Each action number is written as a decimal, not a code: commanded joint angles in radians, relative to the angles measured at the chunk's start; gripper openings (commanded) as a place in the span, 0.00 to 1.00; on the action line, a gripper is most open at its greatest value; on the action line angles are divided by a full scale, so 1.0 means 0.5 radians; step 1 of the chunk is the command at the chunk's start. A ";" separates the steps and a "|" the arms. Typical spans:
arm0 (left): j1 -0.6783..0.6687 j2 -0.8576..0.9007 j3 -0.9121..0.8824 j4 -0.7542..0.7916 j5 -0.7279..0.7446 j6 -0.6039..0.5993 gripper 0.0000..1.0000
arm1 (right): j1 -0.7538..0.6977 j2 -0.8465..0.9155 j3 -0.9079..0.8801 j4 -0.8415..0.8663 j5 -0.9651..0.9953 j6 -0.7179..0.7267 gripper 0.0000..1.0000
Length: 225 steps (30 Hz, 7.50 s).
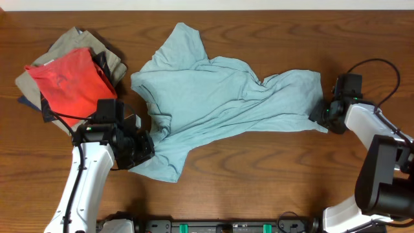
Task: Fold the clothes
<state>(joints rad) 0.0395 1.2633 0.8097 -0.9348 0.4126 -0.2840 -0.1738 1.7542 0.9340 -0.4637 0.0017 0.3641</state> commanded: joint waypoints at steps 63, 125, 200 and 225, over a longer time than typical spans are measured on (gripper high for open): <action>0.021 -0.254 2.181 -0.445 0.094 0.169 0.06 | -0.533 -1.116 1.841 -1.622 -0.142 -0.475 0.01; -0.047 0.985 1.373 -0.935 -0.095 0.626 0.06 | -0.577 0.009 1.089 -1.612 0.005 -0.499 0.01; -0.048 0.797 0.468 0.421 -0.268 0.117 0.64 | -0.464 -0.156 0.098 -0.487 -0.004 -0.293 0.34; -0.049 1.151 0.468 0.591 -0.268 0.126 0.23 | -0.464 -0.156 -0.104 -0.328 -0.002 -0.281 0.31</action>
<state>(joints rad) 0.0113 1.8275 1.0531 -0.6319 0.2848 -0.2356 -0.4122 1.6875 0.8898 -0.6296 -0.0078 0.2089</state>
